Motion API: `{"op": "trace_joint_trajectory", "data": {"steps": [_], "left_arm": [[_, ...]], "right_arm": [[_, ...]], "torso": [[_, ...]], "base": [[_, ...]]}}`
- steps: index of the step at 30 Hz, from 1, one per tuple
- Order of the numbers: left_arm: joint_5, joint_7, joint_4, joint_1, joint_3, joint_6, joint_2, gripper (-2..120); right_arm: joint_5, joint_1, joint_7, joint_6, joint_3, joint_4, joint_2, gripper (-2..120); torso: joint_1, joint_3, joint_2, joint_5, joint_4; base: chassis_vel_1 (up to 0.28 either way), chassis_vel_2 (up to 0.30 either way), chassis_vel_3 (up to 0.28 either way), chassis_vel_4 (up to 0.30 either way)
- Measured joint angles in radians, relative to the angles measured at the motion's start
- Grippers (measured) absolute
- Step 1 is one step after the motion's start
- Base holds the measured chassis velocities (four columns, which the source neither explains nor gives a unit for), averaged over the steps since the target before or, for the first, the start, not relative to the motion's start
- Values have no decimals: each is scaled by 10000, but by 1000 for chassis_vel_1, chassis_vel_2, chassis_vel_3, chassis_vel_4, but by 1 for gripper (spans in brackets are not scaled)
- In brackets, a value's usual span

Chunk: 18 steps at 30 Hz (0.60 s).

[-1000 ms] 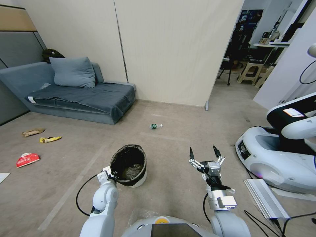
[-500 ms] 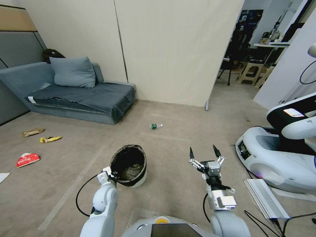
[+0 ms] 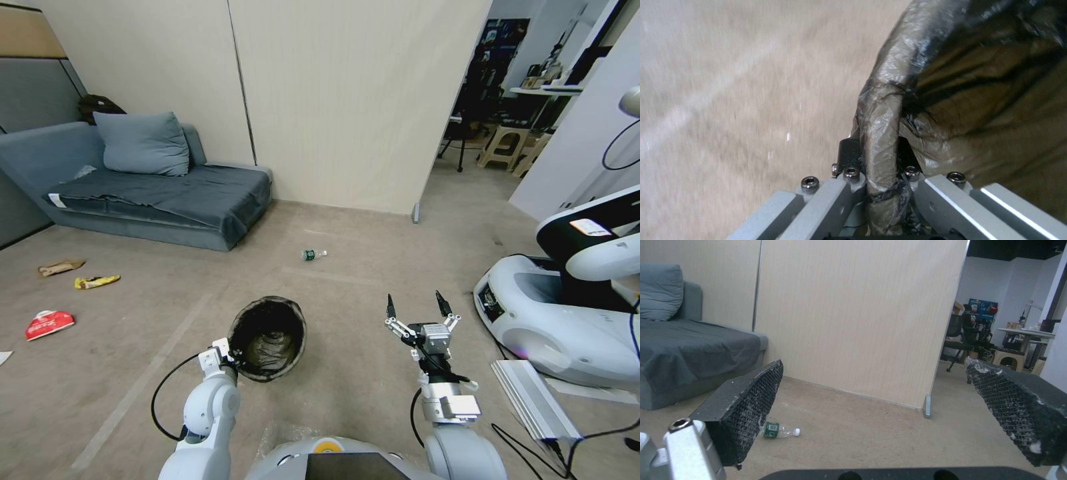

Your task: Pick up the trash bin, then pick up the garbage from the floor and place it into the trash bin.

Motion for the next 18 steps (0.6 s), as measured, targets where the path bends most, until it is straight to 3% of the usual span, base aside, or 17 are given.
{"op": "trace_joint_trajectory", "data": {"steps": [18], "left_arm": [[2011, 713, -2090, 1078, 251, -129, 304, 0]], "right_arm": [[-10, 30, 246, 311, -131, -190, -1, 100]], "torso": [[-1, -2, 1, -2, 3]], "base": [[0, 0, 0, 0]]}}
